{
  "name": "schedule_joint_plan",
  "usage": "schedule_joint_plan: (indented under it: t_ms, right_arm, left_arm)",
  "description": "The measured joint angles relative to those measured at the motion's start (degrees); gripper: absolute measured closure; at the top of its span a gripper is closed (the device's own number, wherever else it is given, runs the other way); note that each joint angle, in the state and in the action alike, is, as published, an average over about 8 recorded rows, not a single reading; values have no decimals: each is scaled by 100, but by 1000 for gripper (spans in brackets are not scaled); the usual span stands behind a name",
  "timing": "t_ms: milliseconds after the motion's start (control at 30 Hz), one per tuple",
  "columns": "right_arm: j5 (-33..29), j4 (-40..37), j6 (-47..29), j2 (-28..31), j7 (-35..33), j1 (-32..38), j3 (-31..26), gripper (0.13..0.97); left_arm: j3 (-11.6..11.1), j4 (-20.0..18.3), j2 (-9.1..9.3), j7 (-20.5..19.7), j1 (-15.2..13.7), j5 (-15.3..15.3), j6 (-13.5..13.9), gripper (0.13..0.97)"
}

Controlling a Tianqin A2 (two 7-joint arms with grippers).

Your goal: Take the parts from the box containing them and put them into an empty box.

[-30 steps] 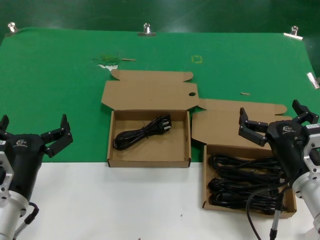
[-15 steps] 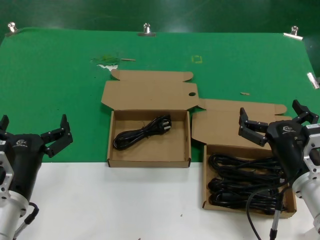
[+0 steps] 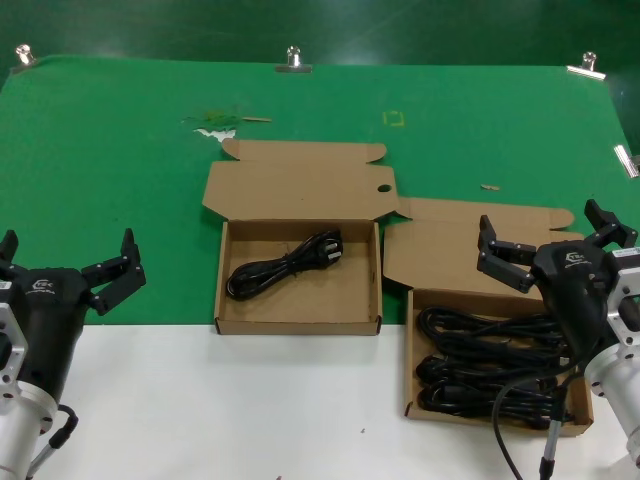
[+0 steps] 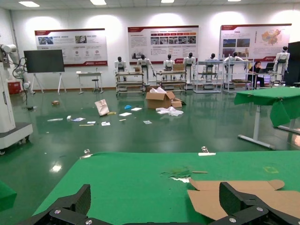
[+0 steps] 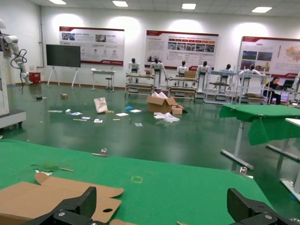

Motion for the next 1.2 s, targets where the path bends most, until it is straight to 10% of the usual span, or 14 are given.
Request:
schedule_joint_plan:
  t_ms: [1200]
  right_arm:
    - [0,0,0,0,0,0,0,129]
  left_arm:
    - [0,0,0,0,0,0,0,132]
